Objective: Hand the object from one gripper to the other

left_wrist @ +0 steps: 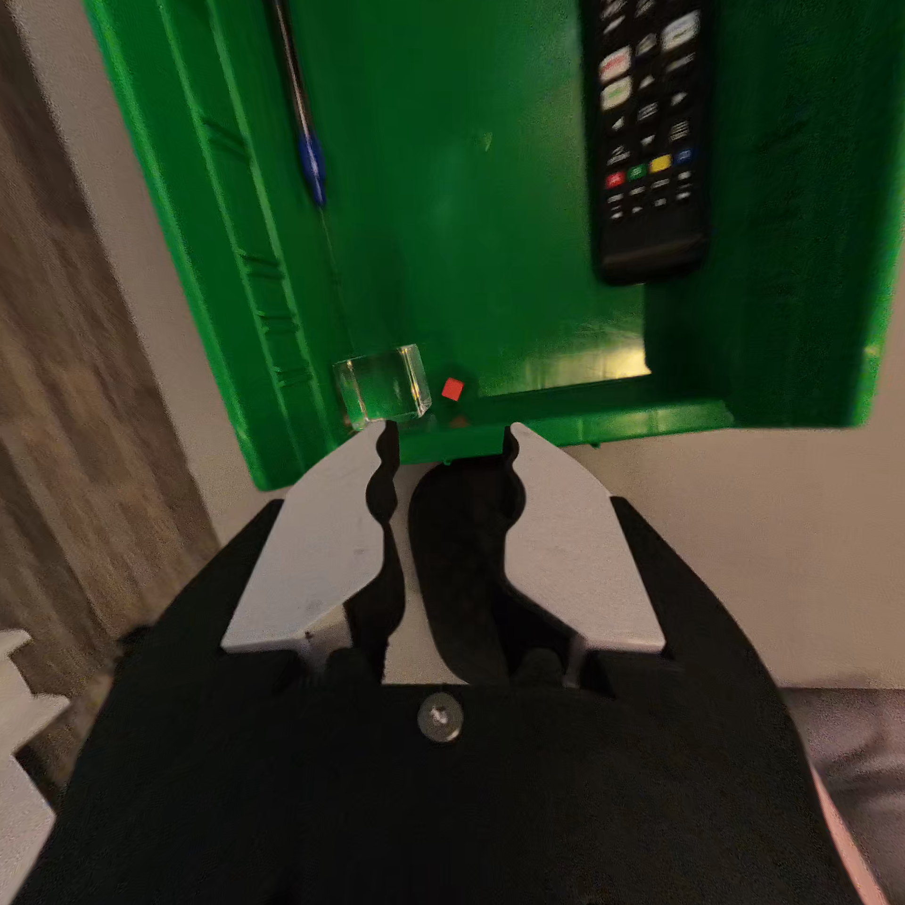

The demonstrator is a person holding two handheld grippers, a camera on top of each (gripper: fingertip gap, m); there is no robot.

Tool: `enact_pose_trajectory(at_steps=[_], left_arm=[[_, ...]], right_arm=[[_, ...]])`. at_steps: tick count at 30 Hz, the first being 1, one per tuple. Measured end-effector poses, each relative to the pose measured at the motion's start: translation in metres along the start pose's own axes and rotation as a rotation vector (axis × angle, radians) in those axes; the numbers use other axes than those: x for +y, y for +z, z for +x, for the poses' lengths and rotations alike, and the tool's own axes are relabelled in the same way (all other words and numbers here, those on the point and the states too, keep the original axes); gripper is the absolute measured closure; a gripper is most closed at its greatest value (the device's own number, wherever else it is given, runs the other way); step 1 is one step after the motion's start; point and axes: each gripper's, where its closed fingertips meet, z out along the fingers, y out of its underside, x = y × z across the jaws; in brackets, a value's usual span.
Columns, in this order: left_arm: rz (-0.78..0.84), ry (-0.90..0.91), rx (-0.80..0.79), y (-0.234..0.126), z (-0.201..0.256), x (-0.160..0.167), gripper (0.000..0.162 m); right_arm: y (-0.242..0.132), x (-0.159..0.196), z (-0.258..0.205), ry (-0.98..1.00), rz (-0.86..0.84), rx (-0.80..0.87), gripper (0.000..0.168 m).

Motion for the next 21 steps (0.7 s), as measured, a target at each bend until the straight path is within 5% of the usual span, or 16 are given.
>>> enact_pose_trajectory(at_steps=[1, 8, 21], left_arm=[[-0.041, -0.035, 0.024, 0.011, -0.003, 0.001, 0.12], [-0.201, -0.05, -0.021, 0.045, -0.017, 0.012, 0.107], [-0.197, -0.082, 0.002, 0.058, -0.011, -0.001, 0.115]], right_arm=[[0.002, -0.006, -0.016, -0.033, 0.012, -0.036, 0.127], [0.011, -0.028, -0.092, -0.128, 0.072, -0.264, 0.127], [-0.006, -0.038, -0.121, -0.188, 0.113, -0.352, 0.127]])
